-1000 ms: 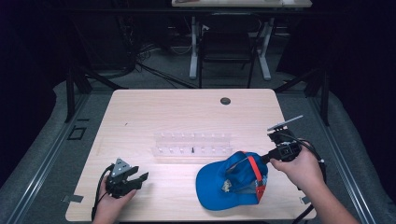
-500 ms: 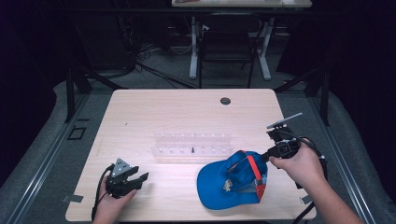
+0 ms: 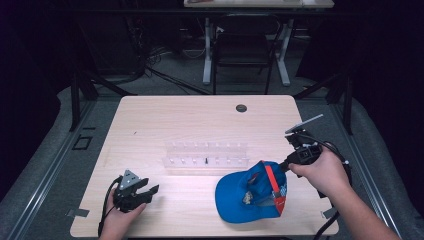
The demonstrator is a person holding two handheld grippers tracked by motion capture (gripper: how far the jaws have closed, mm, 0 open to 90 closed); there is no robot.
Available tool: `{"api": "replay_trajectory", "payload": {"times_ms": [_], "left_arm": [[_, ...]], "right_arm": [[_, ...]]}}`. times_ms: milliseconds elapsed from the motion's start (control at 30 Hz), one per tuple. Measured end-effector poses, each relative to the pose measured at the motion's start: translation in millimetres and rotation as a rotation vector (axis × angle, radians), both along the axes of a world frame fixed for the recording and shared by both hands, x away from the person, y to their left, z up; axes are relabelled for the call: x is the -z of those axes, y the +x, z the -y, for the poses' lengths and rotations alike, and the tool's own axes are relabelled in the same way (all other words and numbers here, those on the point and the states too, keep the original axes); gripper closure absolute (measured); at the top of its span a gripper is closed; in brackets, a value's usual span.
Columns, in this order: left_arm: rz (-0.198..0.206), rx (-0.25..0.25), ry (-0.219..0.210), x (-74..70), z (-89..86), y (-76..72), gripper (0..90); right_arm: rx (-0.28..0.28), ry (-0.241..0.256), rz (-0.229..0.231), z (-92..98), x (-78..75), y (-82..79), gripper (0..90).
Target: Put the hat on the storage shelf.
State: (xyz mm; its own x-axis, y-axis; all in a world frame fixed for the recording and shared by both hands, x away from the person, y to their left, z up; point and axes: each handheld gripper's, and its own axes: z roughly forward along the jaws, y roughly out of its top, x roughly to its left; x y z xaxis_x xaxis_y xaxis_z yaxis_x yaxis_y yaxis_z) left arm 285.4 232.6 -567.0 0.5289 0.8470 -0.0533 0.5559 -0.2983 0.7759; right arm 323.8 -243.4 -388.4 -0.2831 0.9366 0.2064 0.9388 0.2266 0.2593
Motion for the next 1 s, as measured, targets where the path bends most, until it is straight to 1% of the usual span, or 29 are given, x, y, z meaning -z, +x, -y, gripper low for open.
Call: {"api": "replay_trajectory", "payload": {"times_ms": [133, 200, 300, 333, 367, 400, 433, 467, 500, 533, 600, 633, 667, 700, 833, 933, 967, 1000], "left_arm": [[0.001, -0.001, -0.002, 0.0, -0.1, 0.0, 49.1], [0.001, -0.001, -0.001, 0.0, -0.2, 0.0, 49.1], [0.001, -0.002, -0.001, -0.2, -0.4, -0.1, 49.1], [0.001, -0.002, -0.001, -0.2, -0.4, -0.1, 49.1], [0.001, -0.001, -0.002, -0.1, -0.5, -0.1, 49.1], [-0.002, 0.0, -0.001, -0.3, -0.6, -0.1, 49.1], [-0.001, -0.001, -0.001, -0.3, -0.5, -0.1, 49.1], [-0.003, 0.001, -0.001, -0.5, -0.7, -0.1, 49.1], [-0.003, 0.001, -0.001, -0.6, -0.7, -0.1, 49.0], [-0.003, 0.001, -0.001, -0.5, -0.7, -0.1, 49.0], [0.0, -0.002, -0.005, -0.1, -0.2, -0.2, 49.1], [0.0, -0.003, -0.004, -0.1, -0.1, -0.2, 49.0], [0.0, -0.003, -0.005, -0.1, -0.2, -0.2, 49.0], [-0.001, -0.003, -0.005, -0.1, -0.2, -0.2, 49.1], [-0.001, -0.001, -0.002, -0.4, -0.5, -0.2, 49.0], [0.001, -0.002, -0.002, -0.1, -0.4, -0.1, 49.0], [0.0, -0.002, -0.002, -0.1, -0.3, -0.1, 49.0], [0.001, -0.002, -0.002, 0.0, -0.2, -0.1, 49.0]], "right_arm": [[0.012, 0.017, -0.011, -1.2, -6.0, 2.2, 90.0], [0.011, 0.05, -0.035, 0.1, -10.6, 4.6, 90.0], [0.027, 0.084, -0.048, 0.5, -16.1, 6.7, 90.0], [0.027, 0.107, -0.062, 1.1, -18.7, 7.5, 90.0], [0.033, 0.115, -0.063, 0.9, -19.9, 7.9, 89.9], [0.055, 0.141, -0.058, -0.3, -21.4, 7.8, 90.0], [0.052, 0.162, -0.066, 0.2, -23.0, 8.5, 90.0], [0.043, 0.171, -0.077, 0.9, -24.5, 9.2, 90.0], [0.047, 0.185, -0.084, 0.6, -26.2, 9.4, 90.0], [0.063, 0.204, -0.081, -0.6, -27.1, 9.3, 90.0], [0.053, 0.241, -0.101, 0.3, -30.4, 10.1, 90.0], [0.063, 0.263, -0.104, -0.3, -31.6, 10.0, 90.0], [0.049, 0.279, -0.117, 0.7, -32.9, 10.5, 90.0], [0.064, 0.307, -0.118, -0.1, -33.8, 10.3, 90.0], [0.067, 0.384, -0.13, 0.3, -36.6, 10.3, 90.0], [0.062, 0.432, -0.136, 0.1, -37.5, 10.0, 90.0], [0.052, 0.454, -0.147, 0.6, -38.4, 10.4, 90.0], [0.048, 0.463, -0.149, 0.5, -38.6, 10.6, 90.0]]}}
